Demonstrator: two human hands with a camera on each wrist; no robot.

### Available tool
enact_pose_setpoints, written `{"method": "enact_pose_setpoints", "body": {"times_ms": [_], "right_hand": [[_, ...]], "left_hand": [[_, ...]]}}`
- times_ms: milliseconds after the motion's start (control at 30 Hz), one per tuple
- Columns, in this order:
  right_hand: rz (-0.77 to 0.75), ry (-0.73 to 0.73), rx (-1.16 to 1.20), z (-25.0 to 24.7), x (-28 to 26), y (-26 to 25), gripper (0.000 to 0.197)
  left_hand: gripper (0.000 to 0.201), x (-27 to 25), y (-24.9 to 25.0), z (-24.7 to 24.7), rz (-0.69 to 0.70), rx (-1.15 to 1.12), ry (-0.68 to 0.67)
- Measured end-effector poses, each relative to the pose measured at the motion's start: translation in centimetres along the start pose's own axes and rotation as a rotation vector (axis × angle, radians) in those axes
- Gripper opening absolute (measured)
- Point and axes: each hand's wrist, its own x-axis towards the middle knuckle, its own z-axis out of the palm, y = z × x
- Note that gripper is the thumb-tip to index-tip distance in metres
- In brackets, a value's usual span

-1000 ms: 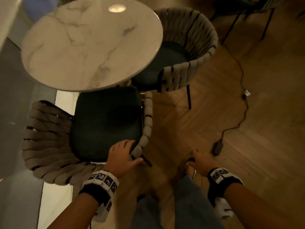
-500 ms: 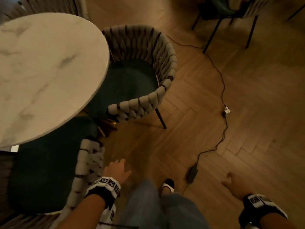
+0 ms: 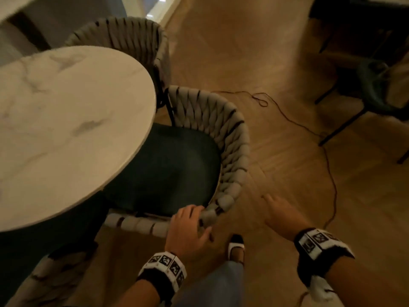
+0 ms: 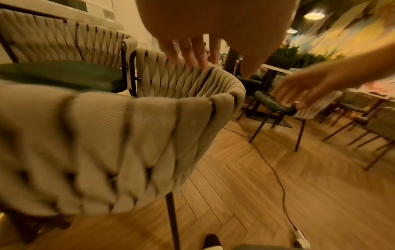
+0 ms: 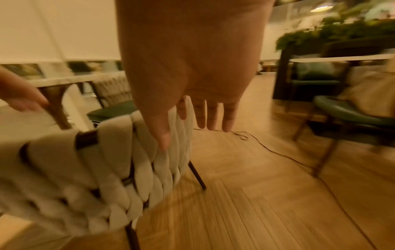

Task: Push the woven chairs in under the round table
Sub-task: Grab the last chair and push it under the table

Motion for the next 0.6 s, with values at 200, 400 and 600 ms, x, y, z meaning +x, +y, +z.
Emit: {"method": "enact_pose_setpoints", "body": {"times_ms": [200, 400, 600], "right_hand": [[-0.454, 0.062, -0.205, -9.1, 10.9, -0.3, 0.059], [-0.799, -0.056, -0.572, -13.9, 20.2, -1.0, 0.071], [-1.01, -0.147, -0.801, -15.3, 25.9, -0.1, 0.091]], "left_hand": [[0.078, 8.1, 6.1, 0.8, -0.236, 0.048, -0.163], [0.086, 14.1, 9.3, 1.6, -0.574, -0.056, -0.155], [0.081, 20.2, 13.2, 4.0, -0.917, -0.154, -0.092]]}}
